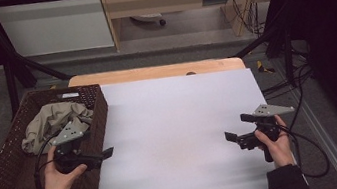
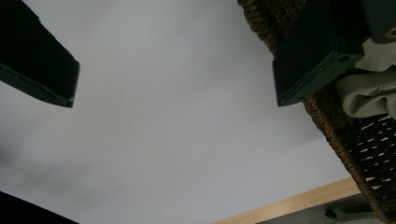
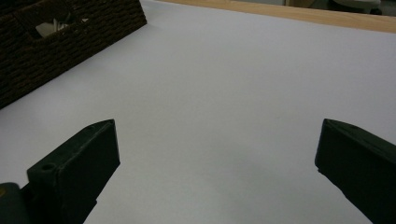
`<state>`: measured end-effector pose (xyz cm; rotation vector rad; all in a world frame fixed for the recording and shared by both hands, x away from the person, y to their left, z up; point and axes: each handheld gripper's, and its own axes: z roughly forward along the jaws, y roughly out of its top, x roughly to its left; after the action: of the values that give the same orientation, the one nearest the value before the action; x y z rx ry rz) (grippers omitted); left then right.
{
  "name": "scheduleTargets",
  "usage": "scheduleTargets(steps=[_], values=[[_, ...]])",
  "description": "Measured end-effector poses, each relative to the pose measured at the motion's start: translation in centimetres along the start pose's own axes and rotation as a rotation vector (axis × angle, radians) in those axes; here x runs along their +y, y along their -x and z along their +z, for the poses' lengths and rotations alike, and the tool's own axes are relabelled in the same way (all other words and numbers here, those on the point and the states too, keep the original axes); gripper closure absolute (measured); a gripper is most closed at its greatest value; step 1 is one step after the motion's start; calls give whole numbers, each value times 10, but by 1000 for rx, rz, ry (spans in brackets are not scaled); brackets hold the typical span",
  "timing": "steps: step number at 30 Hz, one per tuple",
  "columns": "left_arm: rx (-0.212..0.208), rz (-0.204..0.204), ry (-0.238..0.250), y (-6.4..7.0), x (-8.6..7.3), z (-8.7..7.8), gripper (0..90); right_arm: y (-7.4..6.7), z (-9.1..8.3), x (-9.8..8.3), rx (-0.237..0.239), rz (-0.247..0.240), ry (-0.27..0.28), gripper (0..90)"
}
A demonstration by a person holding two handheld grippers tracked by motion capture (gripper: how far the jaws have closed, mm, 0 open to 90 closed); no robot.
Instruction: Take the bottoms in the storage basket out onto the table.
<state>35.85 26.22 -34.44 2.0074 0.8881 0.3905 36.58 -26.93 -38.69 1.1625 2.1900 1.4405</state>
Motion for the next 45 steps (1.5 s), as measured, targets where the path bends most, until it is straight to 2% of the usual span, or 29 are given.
scheduleTargets(steps=[19, 45], values=[[0, 13, -8, -1, 0, -7, 6, 0, 0, -1, -8, -2, -8, 4], [33, -15, -10, -15, -3, -25, 5, 1, 1, -2, -11, -7, -17, 4]])
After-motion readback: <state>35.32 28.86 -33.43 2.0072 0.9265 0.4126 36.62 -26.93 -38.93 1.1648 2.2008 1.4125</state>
